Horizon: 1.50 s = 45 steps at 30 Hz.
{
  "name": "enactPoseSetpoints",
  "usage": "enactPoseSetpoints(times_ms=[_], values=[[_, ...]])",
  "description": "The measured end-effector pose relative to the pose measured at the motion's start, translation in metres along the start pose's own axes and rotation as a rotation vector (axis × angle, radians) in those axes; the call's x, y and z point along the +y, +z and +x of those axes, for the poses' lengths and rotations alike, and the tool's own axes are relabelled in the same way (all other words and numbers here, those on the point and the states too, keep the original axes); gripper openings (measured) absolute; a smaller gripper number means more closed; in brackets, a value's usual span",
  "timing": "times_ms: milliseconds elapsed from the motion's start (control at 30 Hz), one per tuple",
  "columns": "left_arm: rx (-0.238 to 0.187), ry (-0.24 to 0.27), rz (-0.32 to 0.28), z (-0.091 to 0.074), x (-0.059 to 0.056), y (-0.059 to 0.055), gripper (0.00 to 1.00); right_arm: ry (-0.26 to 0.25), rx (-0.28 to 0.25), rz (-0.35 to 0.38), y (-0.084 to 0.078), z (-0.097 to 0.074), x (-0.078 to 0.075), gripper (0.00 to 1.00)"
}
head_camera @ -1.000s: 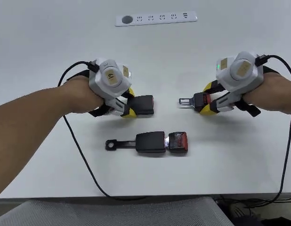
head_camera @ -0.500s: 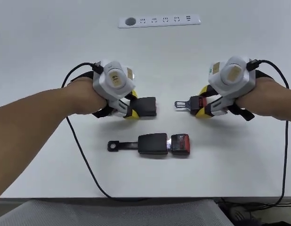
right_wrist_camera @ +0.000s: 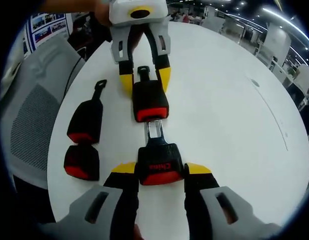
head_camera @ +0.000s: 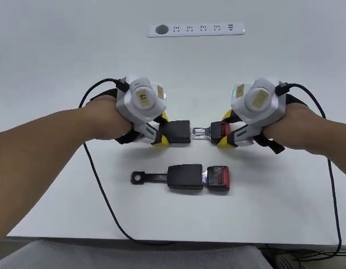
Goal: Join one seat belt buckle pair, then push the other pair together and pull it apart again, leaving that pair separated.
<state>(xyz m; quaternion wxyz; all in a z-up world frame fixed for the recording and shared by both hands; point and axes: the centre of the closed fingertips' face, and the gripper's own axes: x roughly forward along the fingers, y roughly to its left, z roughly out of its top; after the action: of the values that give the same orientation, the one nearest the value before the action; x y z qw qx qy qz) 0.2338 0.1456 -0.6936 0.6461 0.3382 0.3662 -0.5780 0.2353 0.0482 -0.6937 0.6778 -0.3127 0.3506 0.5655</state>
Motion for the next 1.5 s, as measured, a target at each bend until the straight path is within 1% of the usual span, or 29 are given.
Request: enactPoseSetpoints(times_ms=[67,100,233,400,500,567,600,633,733,900,1100,1167,1233,1367,1500], values=[[0.0,-0.001,-0.001,0.0,0.0,0.0,0.32,-0.002,0.008,-0.004,0.002,0.002,0.004,0.34],[-0.001,-0.001,-0.004,0.0,0.001,-0.001,0.32,-0.004,0.016,-0.009,0.002,0.001,0.001,0.34],[-0.008,-0.002,-0.007,0.0,0.001,0.0,0.32,-0.009,0.019,-0.014,0.001,0.0,0.0,0.34],[-0.004,-0.006,-0.001,0.0,0.001,0.0,0.32,-0.013,0.008,-0.027,0.005,0.005,0.001,0.34],[-0.006,-0.007,-0.002,0.001,0.001,-0.001,0.32,-0.012,-0.001,-0.025,0.006,0.007,0.001,0.34],[-0.006,-0.007,-0.003,0.001,0.0,0.0,0.32,-0.009,-0.009,-0.02,0.008,0.009,0.001,0.34],[-0.004,-0.006,-0.001,0.0,0.0,0.001,0.32,-0.007,-0.004,-0.021,0.008,0.01,0.002,0.34],[-0.002,-0.004,-0.001,0.0,0.0,0.001,0.32,-0.002,-0.007,-0.01,0.008,0.009,0.002,0.34],[-0.003,-0.003,-0.004,0.0,0.0,0.001,0.32,0.004,-0.018,-0.009,0.008,0.009,0.002,0.33],[-0.009,-0.012,-0.001,0.0,-0.001,0.002,0.31,0.011,-0.014,-0.012,0.01,0.009,0.002,0.32],[-0.017,-0.018,-0.004,0.001,0.0,0.002,0.31,0.008,-0.008,-0.023,0.013,0.011,0.001,0.32],[-0.017,-0.019,-0.003,0.002,0.002,0.001,0.31,0.01,-0.013,-0.022,0.016,0.011,0.002,0.32],[-0.014,-0.019,-0.002,0.001,0.001,0.002,0.31,0.011,-0.012,-0.031,0.018,0.012,0.002,0.32],[-0.009,-0.016,-0.001,0.002,0.002,0.001,0.31,0.016,-0.014,-0.044,0.027,0.017,0.003,0.32],[-0.015,-0.009,-0.013,0.001,0.002,0.001,0.31,0.021,-0.008,-0.05,0.027,0.016,0.002,0.32]])
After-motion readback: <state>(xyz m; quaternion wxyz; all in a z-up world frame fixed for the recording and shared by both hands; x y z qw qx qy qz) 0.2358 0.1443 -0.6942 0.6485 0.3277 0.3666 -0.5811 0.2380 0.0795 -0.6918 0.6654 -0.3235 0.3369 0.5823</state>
